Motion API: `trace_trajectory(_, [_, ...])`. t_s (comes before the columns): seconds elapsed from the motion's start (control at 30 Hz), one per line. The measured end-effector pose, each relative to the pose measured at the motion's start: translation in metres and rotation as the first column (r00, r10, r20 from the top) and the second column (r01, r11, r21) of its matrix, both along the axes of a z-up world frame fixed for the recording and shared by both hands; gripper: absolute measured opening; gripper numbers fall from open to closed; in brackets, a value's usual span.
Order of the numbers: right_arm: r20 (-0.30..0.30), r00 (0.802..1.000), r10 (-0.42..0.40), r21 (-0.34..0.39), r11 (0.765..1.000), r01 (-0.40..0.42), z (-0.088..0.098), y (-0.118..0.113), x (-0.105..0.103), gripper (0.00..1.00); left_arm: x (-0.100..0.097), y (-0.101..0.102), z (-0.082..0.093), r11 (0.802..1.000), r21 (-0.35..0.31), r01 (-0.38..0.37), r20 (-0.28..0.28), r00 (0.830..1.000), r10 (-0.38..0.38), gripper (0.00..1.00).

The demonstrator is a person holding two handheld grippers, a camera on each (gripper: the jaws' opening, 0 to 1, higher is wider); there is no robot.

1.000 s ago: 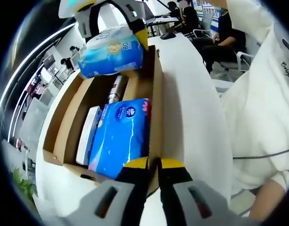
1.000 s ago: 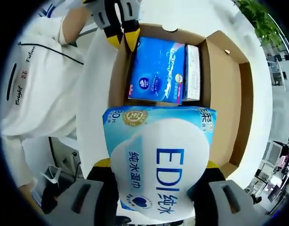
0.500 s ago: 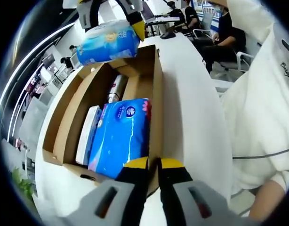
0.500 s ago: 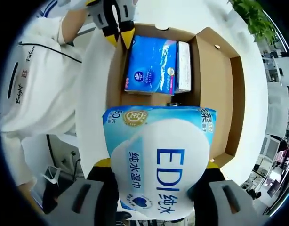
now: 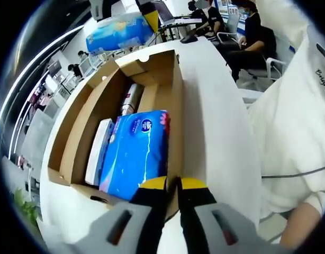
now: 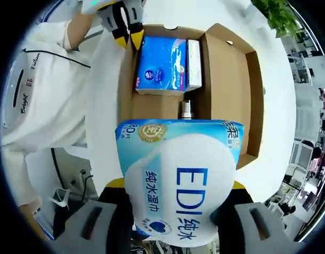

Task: Operate the shoe box by opening the lid, removing the specified soft item, and placing it in the target area until the item is outside and the box remains undamaged.

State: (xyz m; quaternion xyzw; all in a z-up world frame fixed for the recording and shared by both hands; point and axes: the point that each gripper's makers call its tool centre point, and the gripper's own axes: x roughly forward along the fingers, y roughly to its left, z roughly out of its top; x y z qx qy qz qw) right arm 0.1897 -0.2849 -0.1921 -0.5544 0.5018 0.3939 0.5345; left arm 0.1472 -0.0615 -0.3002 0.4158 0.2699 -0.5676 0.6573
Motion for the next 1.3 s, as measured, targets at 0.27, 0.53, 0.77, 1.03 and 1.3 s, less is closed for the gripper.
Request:
trace_trajectory(0.27, [0.019, 0.999, -0.031, -0.009, 0.999, 0.031, 0.006, -0.019, -0.002, 0.62, -0.001, 0.000, 0.000, 1.000, 0.006, 0.010, 0.000, 1.000, -0.010, 0.07])
trace_trajectory(0.53, [0.036, 0.998, -0.044, -0.018, 0.999, 0.044, 0.015, -0.047, 0.002, 0.62, 0.000, 0.000, 0.000, 1.000, 0.002, 0.005, 0.001, 1.000, -0.005, 0.07])
trace_trajectory(0.77, [0.065, 0.997, -0.050, -0.042, 0.998, 0.052, 0.027, -0.074, 0.002, 0.61, 0.000, 0.000, 0.000, 1.000, -0.004, 0.007, 0.005, 1.000, -0.007, 0.07])
trace_trajectory(1.03, [0.047, 0.998, -0.052, -0.021, 0.998, 0.053, 0.020, -0.087, -0.003, 0.61, 0.000, 0.000, 0.000, 1.000, -0.003, 0.003, 0.004, 1.000, -0.003, 0.07])
trace_trajectory(1.3, [0.023, 0.998, -0.065, -0.021, 0.998, 0.065, 0.002, -0.101, -0.005, 0.61, 0.000, 0.000, -0.001, 1.000, -0.001, 0.003, 0.002, 1.000, -0.003, 0.07])
